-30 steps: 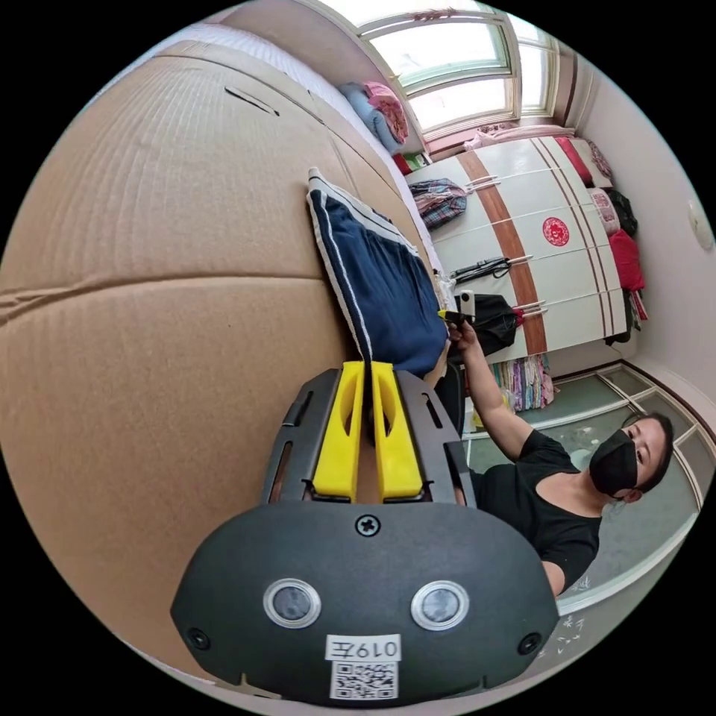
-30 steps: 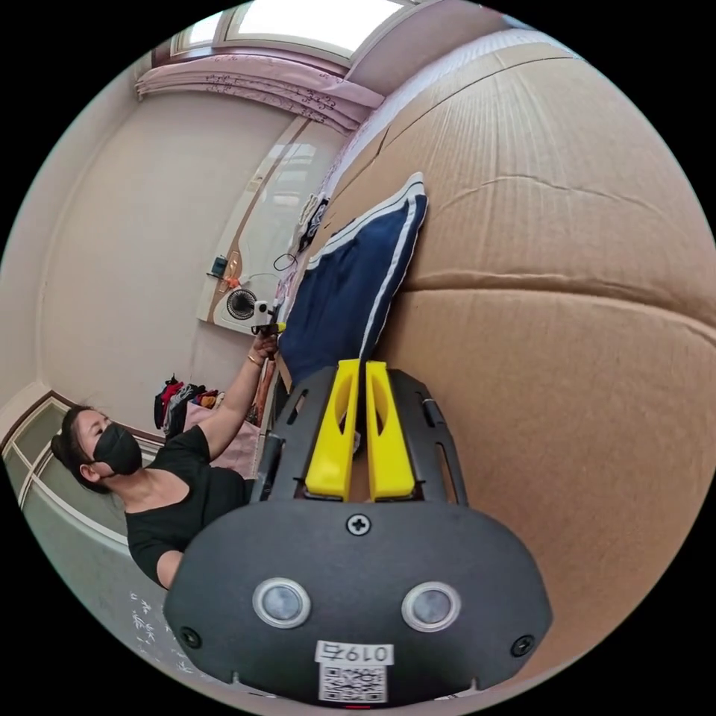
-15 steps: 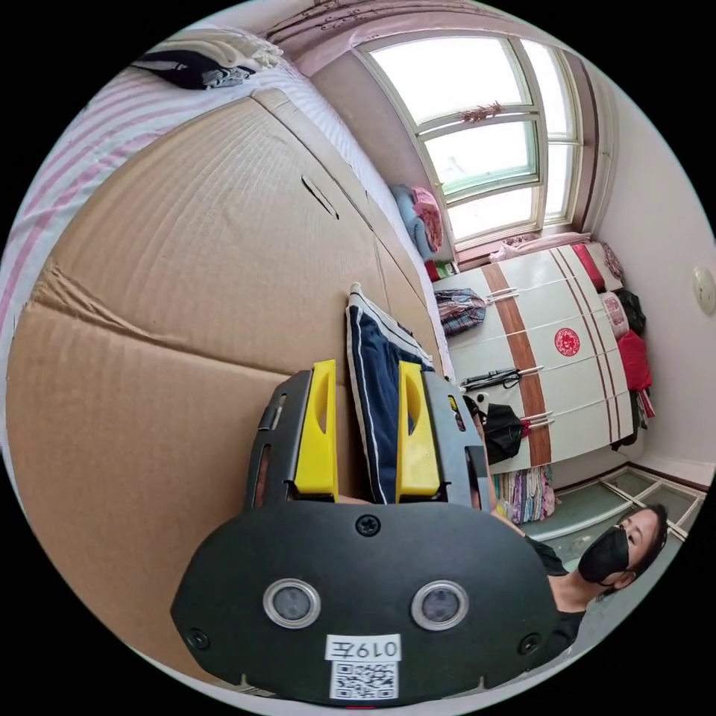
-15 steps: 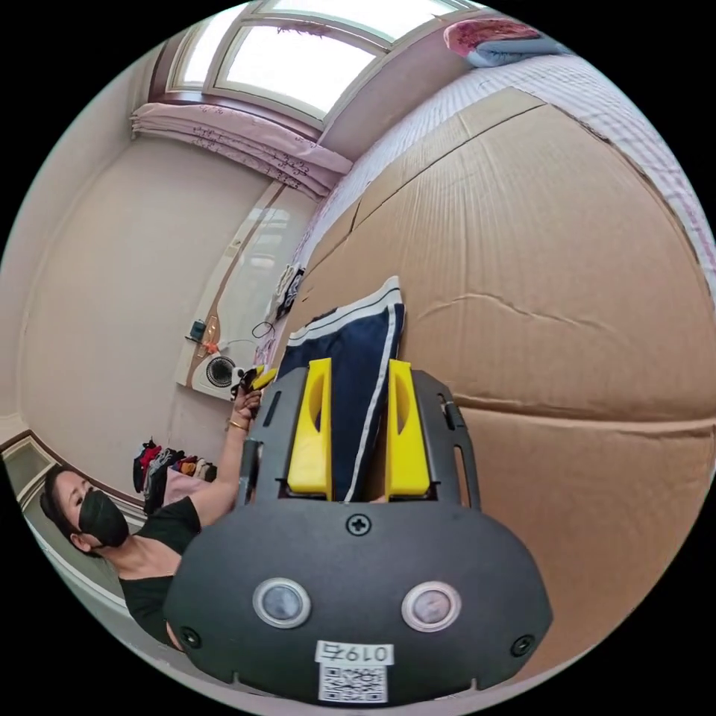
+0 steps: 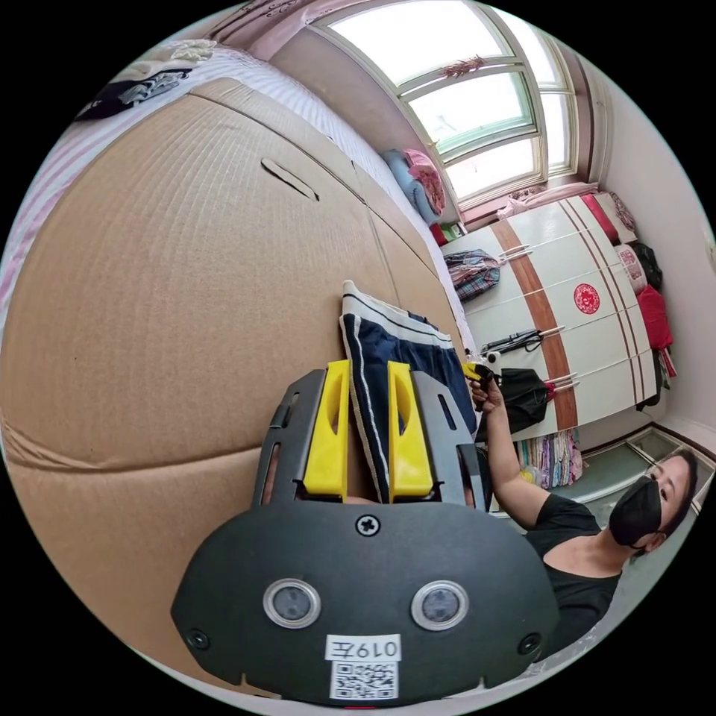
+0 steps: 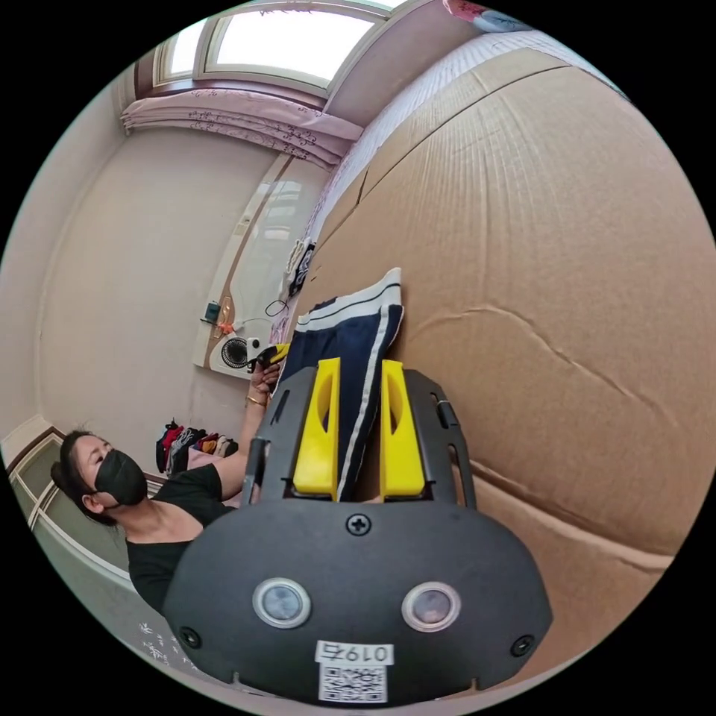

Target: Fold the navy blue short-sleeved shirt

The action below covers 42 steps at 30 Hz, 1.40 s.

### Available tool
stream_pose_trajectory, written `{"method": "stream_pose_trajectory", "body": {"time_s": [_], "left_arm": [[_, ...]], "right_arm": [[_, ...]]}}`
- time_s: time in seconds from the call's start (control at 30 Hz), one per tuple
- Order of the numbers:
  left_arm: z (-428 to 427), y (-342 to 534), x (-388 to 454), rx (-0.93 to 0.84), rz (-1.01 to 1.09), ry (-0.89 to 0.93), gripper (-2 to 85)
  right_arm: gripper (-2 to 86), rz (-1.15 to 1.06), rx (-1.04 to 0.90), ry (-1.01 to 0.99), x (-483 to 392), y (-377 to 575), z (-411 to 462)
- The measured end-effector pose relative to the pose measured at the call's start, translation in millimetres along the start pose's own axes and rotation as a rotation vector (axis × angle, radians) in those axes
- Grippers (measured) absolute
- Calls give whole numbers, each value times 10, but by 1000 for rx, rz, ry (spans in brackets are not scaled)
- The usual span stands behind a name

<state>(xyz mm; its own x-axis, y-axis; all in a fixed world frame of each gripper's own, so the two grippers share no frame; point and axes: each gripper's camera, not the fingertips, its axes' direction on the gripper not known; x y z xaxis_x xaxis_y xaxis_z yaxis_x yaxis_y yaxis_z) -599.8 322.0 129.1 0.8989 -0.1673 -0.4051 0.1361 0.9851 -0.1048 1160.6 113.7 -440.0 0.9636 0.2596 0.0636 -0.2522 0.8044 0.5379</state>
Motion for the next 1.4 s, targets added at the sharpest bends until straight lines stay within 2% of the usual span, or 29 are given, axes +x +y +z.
{"method": "stream_pose_trajectory", "body": {"time_s": [0.17,0.3,0.53,0.63,0.83,0.97,1.13,1.4], "left_arm": [[38,-26,-36,17,-6,64,62],[83,-87,-10,3,-5,42,34],[53,-159,157,33,29,-68,17],[72,-181,153,17,5,-108,17],[93,-219,229,30,17,-99,32],[14,-274,243,94,30,-54,76],[147,-376,144,83,-24,-4,88],[306,-515,193,51,4,-28,48]], "right_arm": [[58,-6,33,-19,74,-87,-6],[28,-9,25,-29,91,-134,21],[-4,-79,83,119,-118,-200,-108],[-3,-37,37,189,-67,-248,-33],[51,-46,94,105,-14,-279,-128],[90,-41,177,40,50,-303,-244],[89,-14,129,32,128,-451,-153],[70,-9,9,-78,304,-734,-69]]}}
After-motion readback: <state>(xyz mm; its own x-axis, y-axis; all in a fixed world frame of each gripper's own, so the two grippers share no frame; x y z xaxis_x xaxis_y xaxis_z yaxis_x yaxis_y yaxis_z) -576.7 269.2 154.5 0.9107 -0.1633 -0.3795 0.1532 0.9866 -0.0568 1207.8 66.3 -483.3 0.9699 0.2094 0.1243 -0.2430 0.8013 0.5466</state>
